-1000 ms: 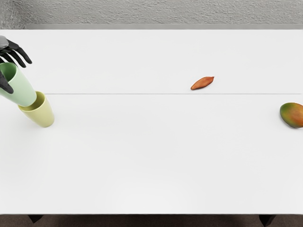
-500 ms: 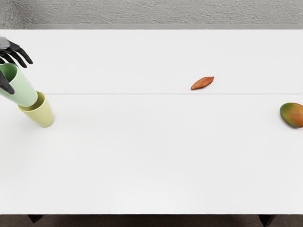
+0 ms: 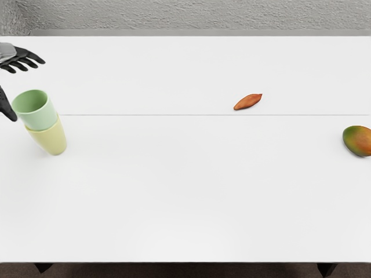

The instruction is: Pick up cup and place in cup with left hand

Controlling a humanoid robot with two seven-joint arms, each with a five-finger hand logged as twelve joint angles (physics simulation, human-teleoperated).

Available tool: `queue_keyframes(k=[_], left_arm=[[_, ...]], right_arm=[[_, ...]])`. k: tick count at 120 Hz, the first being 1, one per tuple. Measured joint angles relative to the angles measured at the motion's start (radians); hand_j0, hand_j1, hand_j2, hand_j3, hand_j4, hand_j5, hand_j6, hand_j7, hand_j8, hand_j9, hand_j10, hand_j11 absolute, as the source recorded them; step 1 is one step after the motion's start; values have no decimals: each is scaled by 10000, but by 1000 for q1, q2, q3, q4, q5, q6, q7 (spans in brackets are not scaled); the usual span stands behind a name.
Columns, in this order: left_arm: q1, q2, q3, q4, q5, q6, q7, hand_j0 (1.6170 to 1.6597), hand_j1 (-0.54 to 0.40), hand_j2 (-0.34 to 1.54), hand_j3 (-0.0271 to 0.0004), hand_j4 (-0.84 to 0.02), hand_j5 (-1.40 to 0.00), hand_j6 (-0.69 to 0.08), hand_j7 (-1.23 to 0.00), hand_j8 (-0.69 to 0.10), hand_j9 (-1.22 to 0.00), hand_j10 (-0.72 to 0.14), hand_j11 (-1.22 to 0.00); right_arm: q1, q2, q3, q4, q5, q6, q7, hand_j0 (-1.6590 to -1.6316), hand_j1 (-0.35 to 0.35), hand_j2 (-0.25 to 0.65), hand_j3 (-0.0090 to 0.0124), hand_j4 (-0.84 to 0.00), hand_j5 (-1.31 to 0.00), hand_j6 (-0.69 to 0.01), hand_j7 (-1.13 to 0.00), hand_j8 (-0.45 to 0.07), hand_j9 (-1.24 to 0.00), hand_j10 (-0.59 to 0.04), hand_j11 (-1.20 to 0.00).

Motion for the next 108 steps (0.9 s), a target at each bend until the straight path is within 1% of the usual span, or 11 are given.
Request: queue_keyframes(k=[10,18,22,28,32,40,47,59,74,100,108], left_arm=[[-1,-7,-13,-3,-5,-23,-31,16580,2150,313,0,-1271,-1550,-1288,-1544,-1295,-1537,-1256,-1533],[-1,-2,-22,-7,-16,-33,-50,16580,2458,243,0,-1008,-1203,-1027,-1197,-1030,-1190,-994,-1187],[-1,2,-26,-9,-36,-39,-64,16580,2579,217,0,-909,-1068,-928,-1062,-930,-1056,-895,-1052],[-3,19,-32,-11,-115,-65,-100,16580,2722,181,0,-785,-904,-805,-898,-805,-892,-772,-889],[-3,31,-45,-12,-179,-95,-118,16580,2803,165,0,-721,-816,-742,-810,-741,-804,-708,-800],[-2,39,-77,-13,-263,-146,-142,16580,2933,133,0,-601,-665,-621,-660,-620,-654,-590,-650],[-4,40,-93,-14,-303,-172,-156,16580,3020,111,0,-518,-563,-537,-558,-536,-553,-509,-549],[-4,39,-109,-14,-335,-196,-168,16580,3122,84,0,-420,-444,-438,-439,-436,-435,-413,-431],[1,38,-122,-14,-351,-208,-172,16580,3195,64,0,-347,-358,-364,-353,-363,-349,-342,-346],[-1,-6,-128,9,-464,-255,-164,16580,3250,46,0,-284,-289,-299,-286,-297,-282,-280,-279],[8,-14,-129,17,-486,-259,-164,16580,3256,43,0,-270,-279,-284,-275,-282,-272,-267,-269]], right_arm=[[0,0,0,0,0,0,0,-16581,-3491,0,0,-4,-1,-6,0,-5,0,-3,0],[0,0,0,0,0,0,0,-16581,-3491,0,0,-4,-1,-6,0,-5,0,-3,0],[0,0,0,0,0,0,0,-16581,-3491,0,0,-4,-1,-6,0,-5,0,-3,0],[0,0,0,0,0,0,0,-16581,-3491,0,0,-4,-1,-7,0,-5,0,-4,0],[0,0,0,0,0,0,0,-16581,-3491,0,0,-4,-1,-6,0,-5,0,-3,0],[0,0,0,0,0,0,0,-16581,-3491,0,0,-4,-1,-6,0,-5,0,-3,0],[0,0,0,0,0,0,0,-16581,-3491,0,0,-4,-1,-6,0,-5,0,-3,0],[0,0,0,0,0,0,0,-16581,-3491,0,0,-4,-1,-6,0,-5,0,-3,0],[0,0,0,0,0,0,0,-16581,-3491,0,0,-4,-1,-6,0,-5,0,-3,0],[0,0,0,0,0,0,0,-16581,-3491,0,0,-4,-1,-6,0,-5,0,-3,0],[0,0,0,0,0,0,0,-16581,-3491,0,0,-4,-1,-6,0,-5,0,-4,0]])
